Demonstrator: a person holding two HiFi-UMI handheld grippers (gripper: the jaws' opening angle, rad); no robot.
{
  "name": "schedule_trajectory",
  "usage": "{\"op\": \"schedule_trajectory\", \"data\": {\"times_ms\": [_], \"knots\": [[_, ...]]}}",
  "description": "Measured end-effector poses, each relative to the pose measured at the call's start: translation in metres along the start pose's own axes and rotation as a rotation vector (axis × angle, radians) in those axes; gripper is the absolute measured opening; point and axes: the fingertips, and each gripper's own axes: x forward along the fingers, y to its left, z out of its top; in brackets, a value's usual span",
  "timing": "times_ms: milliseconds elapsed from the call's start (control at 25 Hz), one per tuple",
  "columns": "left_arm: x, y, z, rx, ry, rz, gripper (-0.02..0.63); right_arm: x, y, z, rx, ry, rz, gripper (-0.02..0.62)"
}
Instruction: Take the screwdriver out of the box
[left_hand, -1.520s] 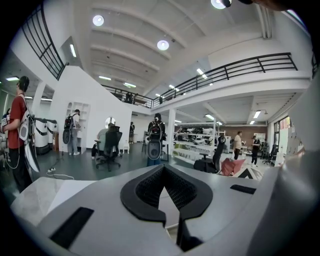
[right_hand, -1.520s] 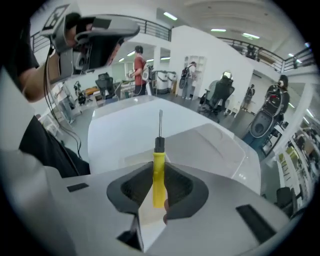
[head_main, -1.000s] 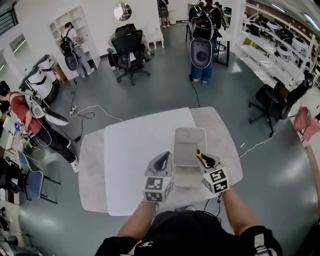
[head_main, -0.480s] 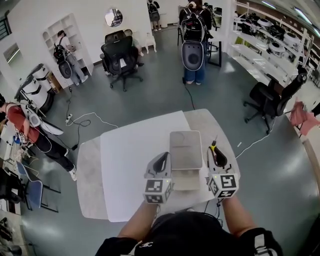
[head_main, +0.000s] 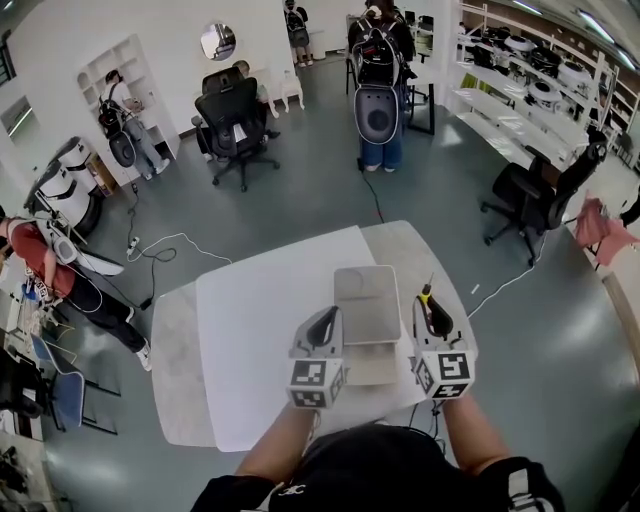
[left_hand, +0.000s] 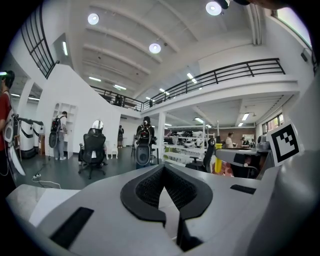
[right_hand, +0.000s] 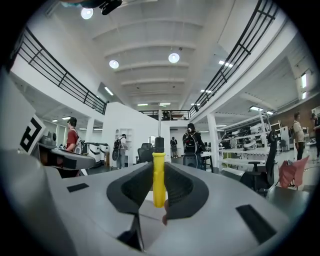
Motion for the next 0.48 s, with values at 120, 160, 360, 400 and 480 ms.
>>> {"op": "schedule_trajectory", "data": {"times_ms": [120,160,360,400,480], "knots": [[0.0018,-0.0005,0.0027,0.001,-0.010,-0.007,0.012,0.0008,-0.0003,0.0007,-0.004,-0.003,-0.003,0.071],[0.0019,-0.0011,0.0035,0.002,-0.016,-0.009,0.012,0.0008,-0.0002,0.0003,-0.005,-0.004,-0.004,0.071],[0.0046,-0.0043,0.0036,0.005,-0.015,-0.015,0.012,0.0007,-0.0011,0.0006,-0.010,-0.005,-0.001,0.071],[0.0053,-0.0051,0.0026,0.005,-0.013,-0.016,0.012,0.0003,-0.0015,0.0002,-0.010,-0.005,0.000,0.071],[0.0063,-0.0070,0.0004,0.006,-0.008,-0.016,0.012,-0.0007,-0.0022,-0.0008,-0.012,-0.006,0.004,0.071]]}}
